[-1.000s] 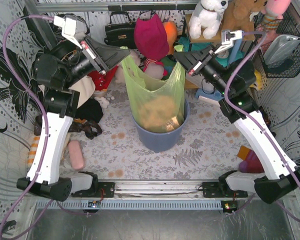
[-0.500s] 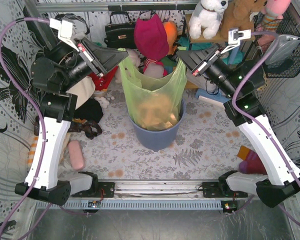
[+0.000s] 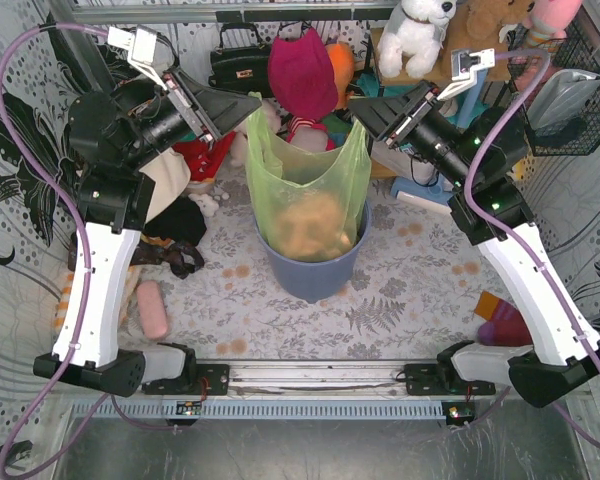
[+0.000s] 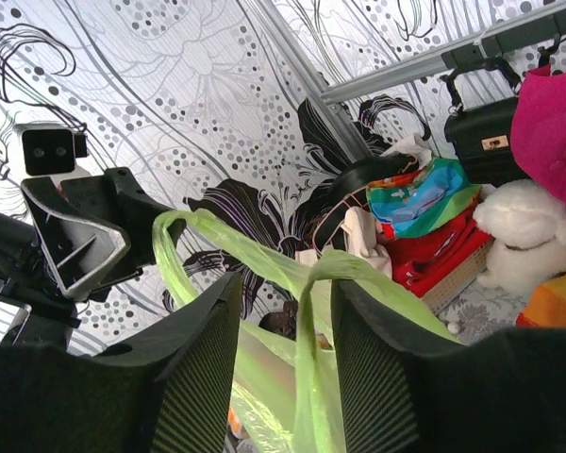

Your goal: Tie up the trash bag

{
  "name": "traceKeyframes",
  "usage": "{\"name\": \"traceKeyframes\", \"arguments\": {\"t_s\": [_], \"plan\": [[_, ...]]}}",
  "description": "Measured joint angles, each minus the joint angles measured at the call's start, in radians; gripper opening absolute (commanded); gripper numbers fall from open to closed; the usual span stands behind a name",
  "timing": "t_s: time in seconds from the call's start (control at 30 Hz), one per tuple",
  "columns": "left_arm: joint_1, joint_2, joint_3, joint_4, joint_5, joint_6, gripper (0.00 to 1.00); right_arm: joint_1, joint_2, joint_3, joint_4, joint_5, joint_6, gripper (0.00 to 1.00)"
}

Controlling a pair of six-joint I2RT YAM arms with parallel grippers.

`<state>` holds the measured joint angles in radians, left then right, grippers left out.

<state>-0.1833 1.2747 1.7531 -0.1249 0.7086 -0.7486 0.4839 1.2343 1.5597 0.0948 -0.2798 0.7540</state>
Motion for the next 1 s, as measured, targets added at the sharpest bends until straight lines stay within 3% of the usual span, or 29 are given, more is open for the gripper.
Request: {"name": "traceKeyframes", "arguments": {"t_s": [0.3, 0.5, 1.0], "plan": [[0.0, 0.047, 0.068, -0.131, 0.01, 0.051, 0.61, 0.0, 0.068, 0.147, -0.177, 0.015, 0.0, 0.45], [0.0, 0.087, 0.068, -0.145, 0.034, 0.034, 0.62, 0.0, 0.094, 0.164, -0.225, 0.014, 0.001, 0.38], [0.0, 0.173, 0.165, -0.126, 0.054, -0.029, 0.56, 0.0, 0.095, 0.165, -0.238, 0.014, 0.001, 0.35]]}}
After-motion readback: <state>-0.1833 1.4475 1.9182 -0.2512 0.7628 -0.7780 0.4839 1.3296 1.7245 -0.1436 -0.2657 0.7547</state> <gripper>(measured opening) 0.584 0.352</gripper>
